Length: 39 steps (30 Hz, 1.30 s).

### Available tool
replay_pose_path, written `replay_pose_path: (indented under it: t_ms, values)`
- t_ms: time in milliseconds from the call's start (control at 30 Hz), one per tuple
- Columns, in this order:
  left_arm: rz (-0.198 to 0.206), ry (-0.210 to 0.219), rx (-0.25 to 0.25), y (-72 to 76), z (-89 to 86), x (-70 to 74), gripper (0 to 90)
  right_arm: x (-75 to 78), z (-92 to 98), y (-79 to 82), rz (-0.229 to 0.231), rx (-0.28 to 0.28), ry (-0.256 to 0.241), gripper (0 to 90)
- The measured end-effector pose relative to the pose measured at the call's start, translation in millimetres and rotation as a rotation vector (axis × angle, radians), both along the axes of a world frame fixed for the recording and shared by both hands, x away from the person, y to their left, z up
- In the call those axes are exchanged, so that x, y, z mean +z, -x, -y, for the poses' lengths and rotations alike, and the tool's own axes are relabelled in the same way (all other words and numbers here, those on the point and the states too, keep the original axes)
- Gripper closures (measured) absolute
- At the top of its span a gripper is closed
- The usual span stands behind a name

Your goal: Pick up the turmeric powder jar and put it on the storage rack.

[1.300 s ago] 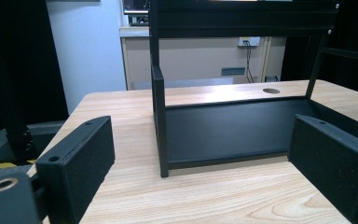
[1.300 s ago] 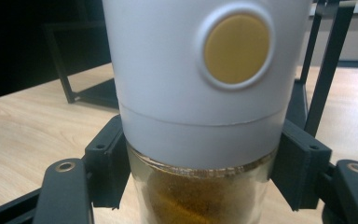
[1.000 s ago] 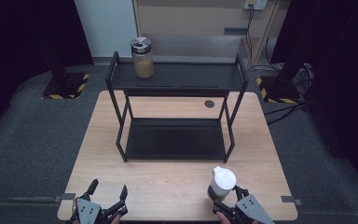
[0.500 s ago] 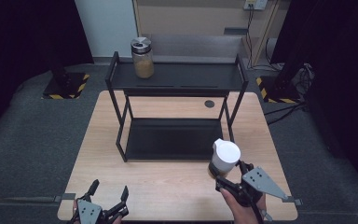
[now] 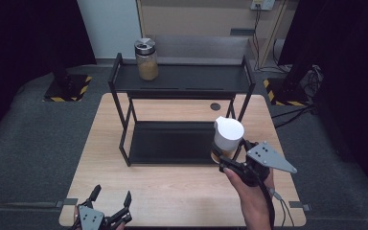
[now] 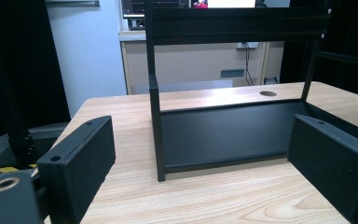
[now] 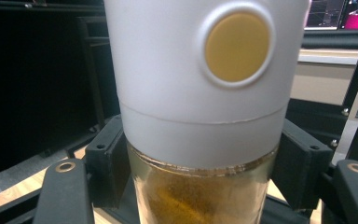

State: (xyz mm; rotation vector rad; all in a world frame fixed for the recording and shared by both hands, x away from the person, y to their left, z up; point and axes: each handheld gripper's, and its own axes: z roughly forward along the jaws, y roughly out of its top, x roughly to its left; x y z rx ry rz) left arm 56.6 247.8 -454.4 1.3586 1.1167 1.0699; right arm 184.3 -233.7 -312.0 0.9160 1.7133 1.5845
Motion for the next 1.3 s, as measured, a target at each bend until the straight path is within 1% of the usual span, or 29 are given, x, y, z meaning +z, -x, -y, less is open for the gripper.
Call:
replay_pose_path:
  t_ms: [133, 167, 233, 267, 300, 400, 533, 567, 600, 633, 733, 967, 1000, 1100, 1300]
  values:
    - [0.0, -0.002, 0.003, 0.1, 0.4, 0.6, 7.0, 10.7, -2.0, -9.6, -0.009, 0.004, -0.001, 30.1]
    - [0.0, -0.002, 0.003, 0.1, 0.4, 0.6, 6.9, 10.7, -2.0, -9.6, -0.009, 0.004, -0.001, 30.1]
    - [-0.001, -0.002, 0.001, -0.3, 0.2, 0.7, 6.9, 17.6, -3.9, -14.5, -0.008, 0.005, 0.005, 30.1]
    - [-0.001, -0.003, 0.001, -0.5, 0.3, 0.8, 6.9, 24.1, -5.8, -19.2, -0.001, 0.007, 0.015, 30.1]
    - [-0.002, -0.004, 0.0, -0.6, 0.4, 1.0, 6.9, 24.1, -5.8, -19.2, -0.001, 0.007, 0.015, 30.1]
    - [-0.004, -0.006, -0.004, -0.7, 0.5, 1.9, 7.0, 36.3, -8.2, -28.4, -0.004, 0.01, 0.019, 30.2]
    - [-0.004, -0.008, -0.006, -0.8, 0.7, 2.5, 7.0, 47.4, -10.4, -36.0, -0.012, 0.009, 0.016, 30.2]
    - [-0.004, -0.008, -0.007, -0.8, 0.7, 2.7, 7.0, 50.0, -11.5, -37.2, -0.013, 0.007, 0.019, 30.2]
    - [-0.003, -0.009, -0.007, -0.8, 0.7, 2.8, 7.0, 56.2, -13.9, -39.7, -0.012, 0.003, 0.03, 30.2]
    - [-0.003, -0.01, -0.006, -0.8, 0.9, 3.0, 7.0, 56.2, -13.9, -39.7, -0.012, 0.003, 0.03, 30.2]
    - [-0.002, -0.01, -0.005, -1.2, 1.1, 3.1, 7.0, 66.7, -17.7, -45.0, -0.008, -0.003, 0.039, 30.2]
    - [0.0, -0.011, -0.013, -1.1, 1.7, 3.7, 7.0, 83.6, -23.4, -60.7, -0.013, -0.013, 0.033, 30.2]
    - [0.001, -0.011, -0.014, -0.9, 1.9, 3.7, 7.0, 83.6, -23.4, -60.7, -0.013, -0.013, 0.033, 30.2]
    - [0.001, -0.013, -0.017, -0.7, 2.2, 3.6, 7.0, 90.6, -26.2, -69.2, -0.009, -0.022, 0.034, 30.2]
    - [0.001, -0.013, -0.02, -0.6, 1.9, 3.6, 7.0, 98.5, -29.5, -82.9, -0.017, -0.041, 0.036, 30.2]
